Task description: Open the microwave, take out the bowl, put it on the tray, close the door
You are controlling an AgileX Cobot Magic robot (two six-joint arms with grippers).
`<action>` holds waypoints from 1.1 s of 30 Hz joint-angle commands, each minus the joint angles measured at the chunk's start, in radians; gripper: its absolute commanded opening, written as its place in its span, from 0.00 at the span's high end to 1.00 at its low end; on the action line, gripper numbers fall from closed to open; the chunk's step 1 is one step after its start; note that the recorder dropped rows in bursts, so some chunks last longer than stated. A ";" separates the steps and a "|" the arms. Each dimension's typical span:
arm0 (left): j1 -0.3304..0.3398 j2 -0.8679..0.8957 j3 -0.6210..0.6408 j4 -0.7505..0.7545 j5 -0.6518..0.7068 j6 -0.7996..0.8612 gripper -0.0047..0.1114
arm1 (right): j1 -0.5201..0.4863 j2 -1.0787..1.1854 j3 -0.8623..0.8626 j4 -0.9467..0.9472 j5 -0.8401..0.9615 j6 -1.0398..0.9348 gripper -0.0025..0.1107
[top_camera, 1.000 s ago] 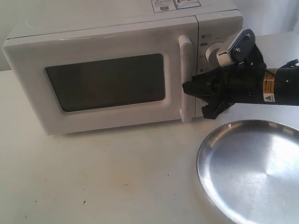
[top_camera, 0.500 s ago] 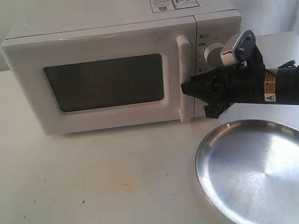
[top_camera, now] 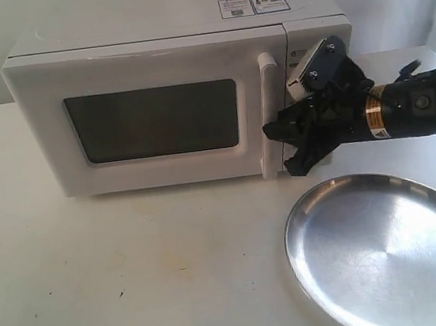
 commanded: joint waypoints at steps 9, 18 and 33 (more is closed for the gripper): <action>-0.001 -0.002 0.003 -0.004 -0.001 -0.006 0.96 | 0.124 -0.045 0.088 -0.373 -0.581 0.011 0.98; -0.001 -0.002 0.003 -0.004 -0.001 -0.006 0.96 | 0.124 -0.184 0.088 -0.298 -0.042 0.240 0.98; -0.001 -0.002 0.003 -0.004 -0.001 -0.006 0.96 | -0.053 -0.206 0.224 0.216 -0.107 -0.115 0.98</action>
